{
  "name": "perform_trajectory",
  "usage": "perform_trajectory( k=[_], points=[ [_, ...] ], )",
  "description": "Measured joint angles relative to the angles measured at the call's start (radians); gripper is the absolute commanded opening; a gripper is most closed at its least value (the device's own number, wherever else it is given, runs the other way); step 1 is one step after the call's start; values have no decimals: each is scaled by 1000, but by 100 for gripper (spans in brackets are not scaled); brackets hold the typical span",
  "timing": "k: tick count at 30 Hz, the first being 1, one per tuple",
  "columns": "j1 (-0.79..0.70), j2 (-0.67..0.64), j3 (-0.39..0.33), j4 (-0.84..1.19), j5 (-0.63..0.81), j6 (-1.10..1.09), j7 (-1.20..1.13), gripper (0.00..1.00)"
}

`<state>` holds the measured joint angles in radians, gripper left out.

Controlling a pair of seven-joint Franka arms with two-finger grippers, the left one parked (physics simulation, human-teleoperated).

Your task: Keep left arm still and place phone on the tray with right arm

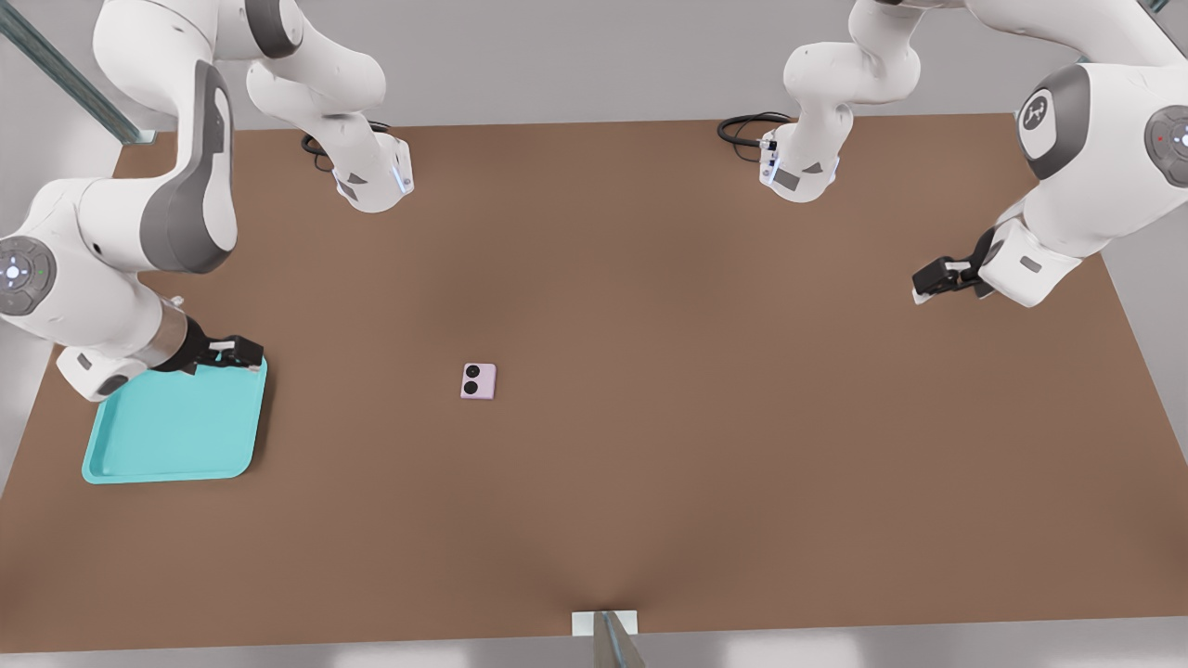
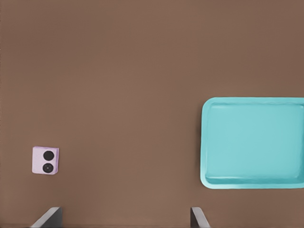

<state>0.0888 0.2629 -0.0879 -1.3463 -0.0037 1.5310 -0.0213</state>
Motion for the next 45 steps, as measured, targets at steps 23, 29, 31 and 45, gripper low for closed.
perform_trajectory(
  k=[23, 29, 31, 45],
  points=[
    [80, 249, 342, -468, -8, 663, 432, 99],
    [79, 263, 370, -512, -12, 707, 551, 100],
    [78, 279, 371, -510, -17, 716, 582, 100],
    [77, 360, 394, -521, -68, 735, 703, 100]
  ],
)
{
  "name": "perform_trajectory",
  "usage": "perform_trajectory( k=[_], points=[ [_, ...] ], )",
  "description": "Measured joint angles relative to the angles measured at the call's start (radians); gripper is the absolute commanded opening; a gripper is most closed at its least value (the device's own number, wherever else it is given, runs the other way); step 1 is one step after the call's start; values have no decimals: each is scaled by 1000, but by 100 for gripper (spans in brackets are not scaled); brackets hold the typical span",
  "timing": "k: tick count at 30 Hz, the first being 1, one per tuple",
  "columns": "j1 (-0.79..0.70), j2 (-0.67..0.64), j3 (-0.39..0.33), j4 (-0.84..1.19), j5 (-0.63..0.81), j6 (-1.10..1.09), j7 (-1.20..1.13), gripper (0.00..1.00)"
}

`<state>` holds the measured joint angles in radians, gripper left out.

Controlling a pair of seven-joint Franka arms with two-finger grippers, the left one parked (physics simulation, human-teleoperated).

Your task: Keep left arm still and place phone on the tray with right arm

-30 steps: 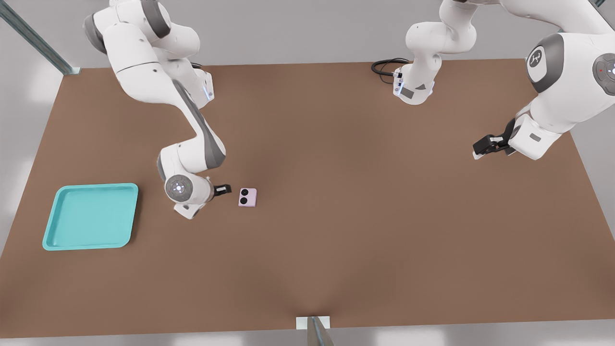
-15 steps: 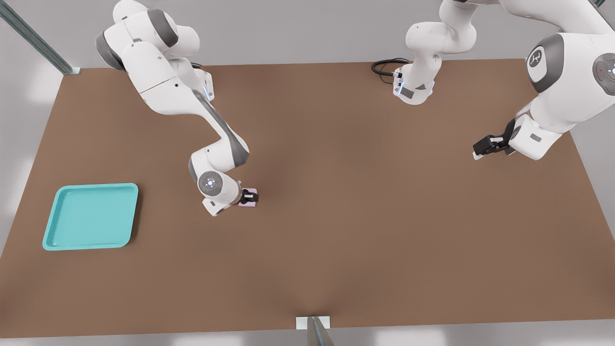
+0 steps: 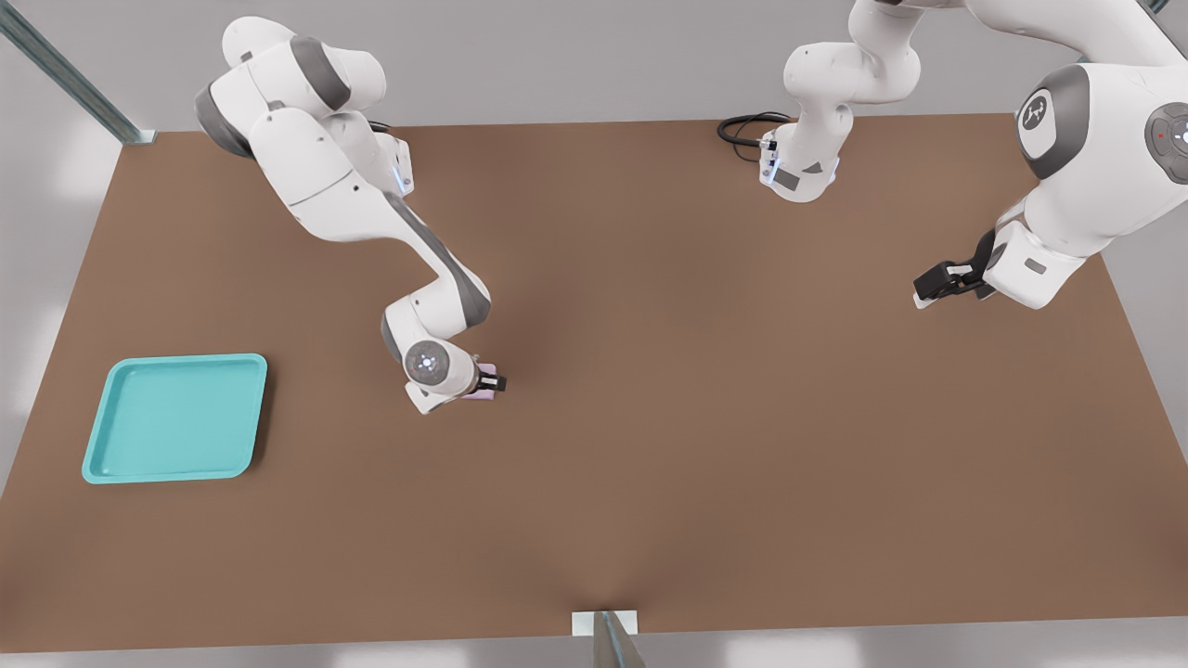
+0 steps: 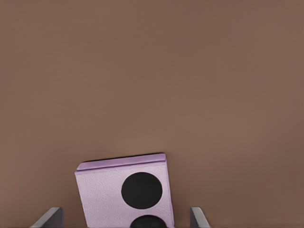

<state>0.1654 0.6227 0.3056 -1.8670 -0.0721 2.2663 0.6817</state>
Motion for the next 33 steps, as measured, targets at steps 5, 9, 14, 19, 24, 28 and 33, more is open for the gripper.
perform_trajectory(
  k=[5, 9, 14, 19, 24, 28, 33],
  points=[
    [-4, 11, 1, 0, -16, 2, 14, 100],
    [-6, 23, 0, -5, -21, 14, 18, 100],
    [-12, 25, 0, -19, -23, 38, 15, 100],
    [-12, 24, 1, -28, -22, 51, 11, 90],
    [-12, 22, 1, -29, -21, 56, 6, 78],
    [-13, 22, 1, -31, -21, 58, 3, 92],
    [-13, 25, 1, -36, -22, 59, 1, 92]
  ],
)
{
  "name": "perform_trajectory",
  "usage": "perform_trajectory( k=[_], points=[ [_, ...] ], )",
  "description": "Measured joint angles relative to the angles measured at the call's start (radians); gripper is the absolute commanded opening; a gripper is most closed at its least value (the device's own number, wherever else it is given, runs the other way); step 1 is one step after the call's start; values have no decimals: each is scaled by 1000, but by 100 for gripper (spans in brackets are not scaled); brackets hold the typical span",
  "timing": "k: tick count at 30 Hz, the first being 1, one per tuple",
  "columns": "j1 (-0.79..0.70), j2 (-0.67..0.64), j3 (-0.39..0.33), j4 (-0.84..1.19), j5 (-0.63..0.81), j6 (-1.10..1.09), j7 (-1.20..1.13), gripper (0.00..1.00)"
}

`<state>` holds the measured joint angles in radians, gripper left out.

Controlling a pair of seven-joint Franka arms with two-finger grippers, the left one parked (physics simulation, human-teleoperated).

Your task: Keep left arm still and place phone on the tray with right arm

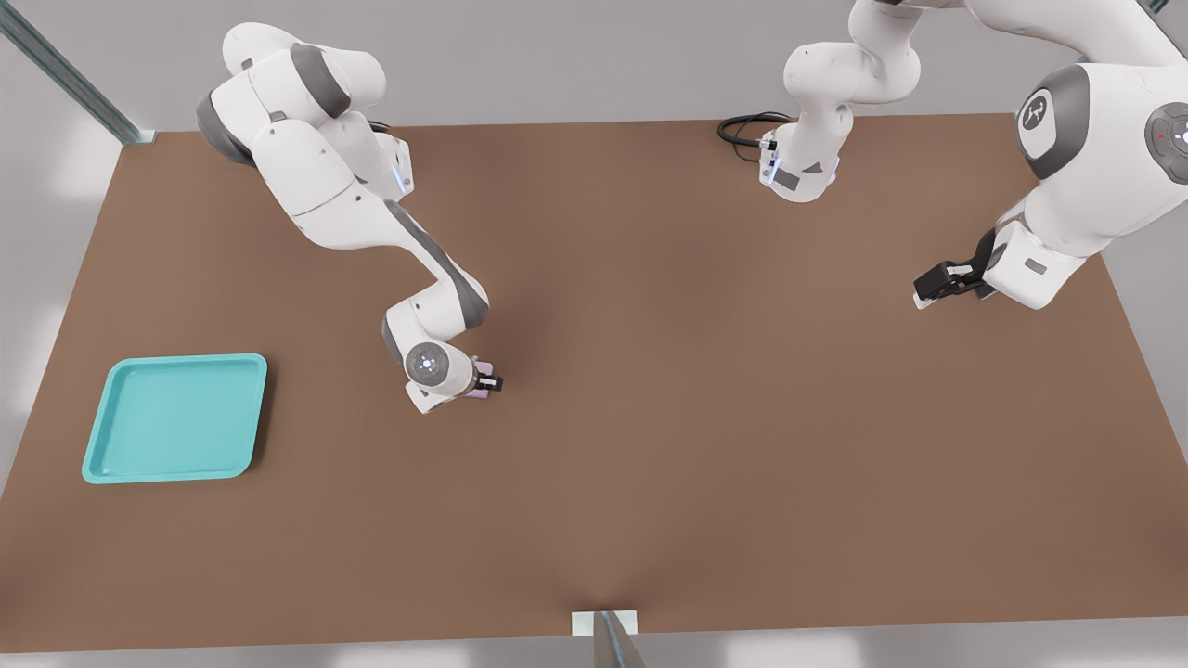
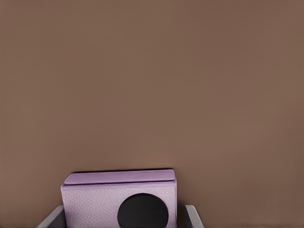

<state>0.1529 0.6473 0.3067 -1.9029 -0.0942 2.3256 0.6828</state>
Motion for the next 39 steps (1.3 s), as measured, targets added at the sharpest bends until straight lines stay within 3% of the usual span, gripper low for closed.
perform_trajectory(
  k=[3, 5, 9, 17, 24, 39],
  points=[
    [0, 1, 0, -13, 0, 8, -1, 94],
    [-1, 0, 0, -17, 1, 15, -3, 78],
    [0, -4, 0, -17, 5, 22, -10, 66],
    [-16, -67, -31, 9, 14, 12, -39, 63],
    [-19, -134, -197, 99, 15, -66, -116, 63],
    [8, -165, -575, 85, 66, -124, -396, 63]
  ],
)
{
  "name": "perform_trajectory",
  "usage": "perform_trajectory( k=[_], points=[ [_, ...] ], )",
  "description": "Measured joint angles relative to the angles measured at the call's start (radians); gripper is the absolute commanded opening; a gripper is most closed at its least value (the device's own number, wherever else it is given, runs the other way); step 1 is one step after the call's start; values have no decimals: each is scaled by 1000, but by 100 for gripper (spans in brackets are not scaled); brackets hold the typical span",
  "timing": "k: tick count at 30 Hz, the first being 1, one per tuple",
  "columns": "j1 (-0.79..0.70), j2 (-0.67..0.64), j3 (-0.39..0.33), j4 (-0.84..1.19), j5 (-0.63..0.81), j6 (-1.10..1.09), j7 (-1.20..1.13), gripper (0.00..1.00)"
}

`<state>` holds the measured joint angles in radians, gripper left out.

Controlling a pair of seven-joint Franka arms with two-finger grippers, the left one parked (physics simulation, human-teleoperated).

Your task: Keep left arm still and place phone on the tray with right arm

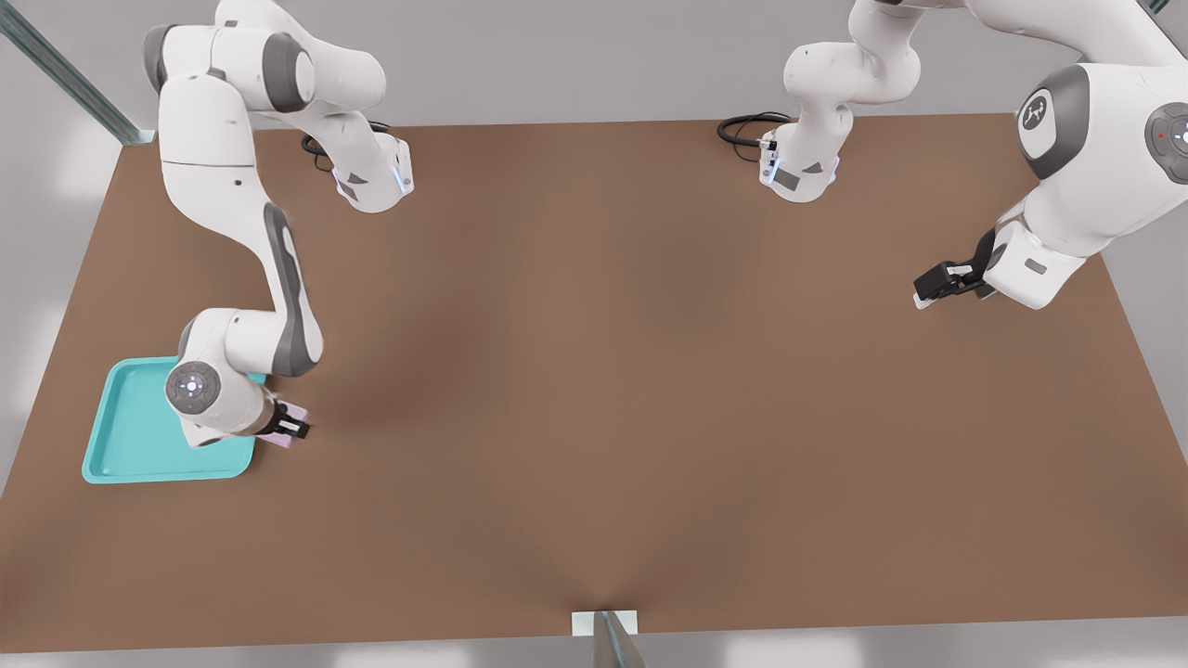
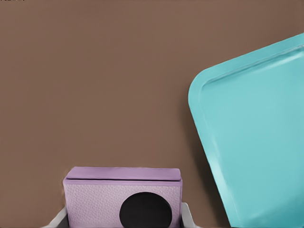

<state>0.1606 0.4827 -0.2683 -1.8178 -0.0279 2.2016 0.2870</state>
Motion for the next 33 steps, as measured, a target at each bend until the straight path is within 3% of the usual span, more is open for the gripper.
perform_trajectory(
  k=[9, 10, 11, 12, 16, 18, 21, 23, 24, 27, 29, 33],
  points=[
    [-6, 82, -200, -9, 171, 42, -284, 63],
    [-12, 95, -209, -7, 193, 51, -320, 67],
    [-22, 108, -213, -3, 208, 59, -355, 80],
    [-33, 116, -215, 1, 218, 65, -386, 100],
    [-47, 122, -212, 35, 240, 70, -495, 100],
    [-54, 121, -205, 216, 241, 10, -541, 100],
    [-100, 1, -63, 403, 222, -116, -578, 100],
    [-121, -191, 114, 357, 140, -197, -559, 100],
    [-118, -267, 162, 317, 108, -233, -545, 100],
    [-82, -323, 253, 329, 50, -356, -492, 100],
    [-78, -258, 306, 474, 22, -461, -460, 100],
    [-104, -238, 345, 526, -5, -593, -407, 100]
  ],
)
